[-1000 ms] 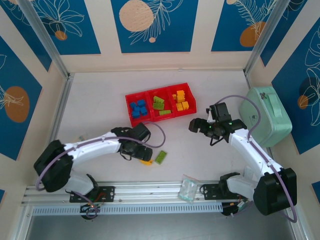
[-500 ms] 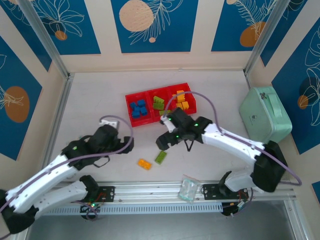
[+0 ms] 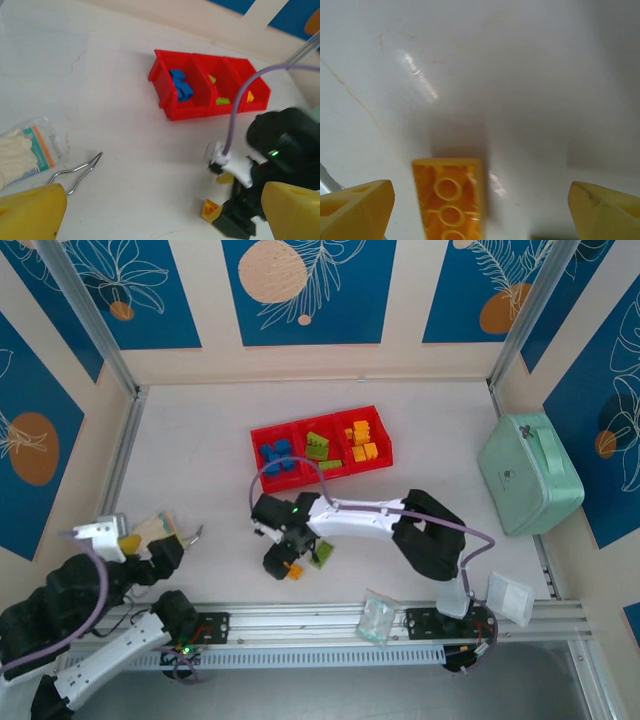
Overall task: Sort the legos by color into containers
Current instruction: Pick up the lego from the bottom-center of the table.
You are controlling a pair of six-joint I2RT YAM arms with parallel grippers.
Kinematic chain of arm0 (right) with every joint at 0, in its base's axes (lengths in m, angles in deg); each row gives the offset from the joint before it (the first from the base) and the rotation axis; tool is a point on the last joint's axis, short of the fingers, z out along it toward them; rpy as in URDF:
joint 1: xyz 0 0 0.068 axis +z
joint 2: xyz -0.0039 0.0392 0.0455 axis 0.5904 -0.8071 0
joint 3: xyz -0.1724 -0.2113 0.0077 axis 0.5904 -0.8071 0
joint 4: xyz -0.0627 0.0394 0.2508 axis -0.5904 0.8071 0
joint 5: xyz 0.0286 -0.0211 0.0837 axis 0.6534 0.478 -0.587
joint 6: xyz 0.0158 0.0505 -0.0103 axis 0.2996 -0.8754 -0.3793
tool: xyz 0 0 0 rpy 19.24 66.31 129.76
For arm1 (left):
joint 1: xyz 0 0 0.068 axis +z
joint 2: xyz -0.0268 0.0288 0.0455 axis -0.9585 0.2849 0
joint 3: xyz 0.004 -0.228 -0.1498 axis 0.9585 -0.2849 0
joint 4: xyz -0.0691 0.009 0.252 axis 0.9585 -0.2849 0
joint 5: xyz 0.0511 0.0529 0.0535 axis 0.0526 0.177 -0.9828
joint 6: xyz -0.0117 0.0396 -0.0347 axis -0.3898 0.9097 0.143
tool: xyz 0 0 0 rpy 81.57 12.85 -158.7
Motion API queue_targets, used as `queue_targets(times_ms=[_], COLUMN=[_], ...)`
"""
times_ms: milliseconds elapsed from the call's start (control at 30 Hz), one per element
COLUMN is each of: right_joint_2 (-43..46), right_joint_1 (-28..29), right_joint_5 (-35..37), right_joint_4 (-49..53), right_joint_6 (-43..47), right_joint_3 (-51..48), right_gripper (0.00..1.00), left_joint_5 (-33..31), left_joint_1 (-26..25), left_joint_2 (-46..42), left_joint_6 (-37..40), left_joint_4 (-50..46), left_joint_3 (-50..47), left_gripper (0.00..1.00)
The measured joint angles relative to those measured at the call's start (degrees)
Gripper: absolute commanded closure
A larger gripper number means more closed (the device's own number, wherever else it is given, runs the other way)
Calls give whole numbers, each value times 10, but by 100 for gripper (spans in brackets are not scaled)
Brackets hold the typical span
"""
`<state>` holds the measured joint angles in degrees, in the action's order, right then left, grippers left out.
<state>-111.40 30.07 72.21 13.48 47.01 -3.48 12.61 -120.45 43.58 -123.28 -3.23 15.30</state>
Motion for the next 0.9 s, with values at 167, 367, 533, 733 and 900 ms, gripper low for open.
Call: queue_targets(times_ms=[167, 367, 533, 733, 900], right_joint_2=[-22, -44, -47, -48, -43], right_joint_1=[20, 30, 30, 29, 19], right_joint_5=[0, 16, 40, 56, 33], right_joint_4=[18, 43, 50, 53, 61], right_joint_6=[-4, -18, -29, -31, -26], right_joint_3=[10, 34, 38, 38, 42], right_gripper=[17, 39, 54, 67, 75], left_joint_5=[42, 113, 163, 180, 192], left_joint_1=[0, 0, 0, 0, 0], left_joint_2=[-36, 33, 87, 85, 106], left_joint_6=[28, 62, 85, 96, 110], left_joint_4=[10, 20, 34, 38, 57], left_joint_3=[-25, -51, -66, -67, -67], left_gripper=[1, 1, 1, 1, 1])
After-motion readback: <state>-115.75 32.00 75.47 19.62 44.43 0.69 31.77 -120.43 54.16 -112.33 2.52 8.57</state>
